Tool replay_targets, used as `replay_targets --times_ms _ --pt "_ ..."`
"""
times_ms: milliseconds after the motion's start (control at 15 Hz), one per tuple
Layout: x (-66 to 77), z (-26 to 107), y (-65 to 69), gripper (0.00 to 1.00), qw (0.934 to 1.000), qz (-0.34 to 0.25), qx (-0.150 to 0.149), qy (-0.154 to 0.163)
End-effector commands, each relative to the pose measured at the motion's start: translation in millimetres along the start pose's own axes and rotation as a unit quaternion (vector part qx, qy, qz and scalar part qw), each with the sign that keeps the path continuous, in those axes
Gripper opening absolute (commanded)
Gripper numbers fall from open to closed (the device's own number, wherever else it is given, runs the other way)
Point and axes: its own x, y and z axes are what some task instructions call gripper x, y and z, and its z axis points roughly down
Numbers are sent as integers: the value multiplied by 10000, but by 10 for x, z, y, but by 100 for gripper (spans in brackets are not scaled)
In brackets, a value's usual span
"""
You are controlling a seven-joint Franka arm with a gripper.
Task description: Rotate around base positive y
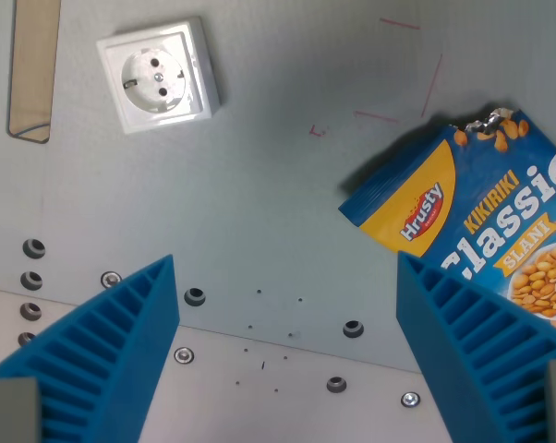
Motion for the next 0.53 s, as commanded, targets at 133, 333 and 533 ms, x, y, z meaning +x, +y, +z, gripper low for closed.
replay_targets --times_ms 133,333,533 --pt "-2 -21 1 100 9999 0 30 -107" --pt "-2 -21 1 100 9995 0 83 -299" --pt "-2 -21 1 100 9987 -2 136 -492"
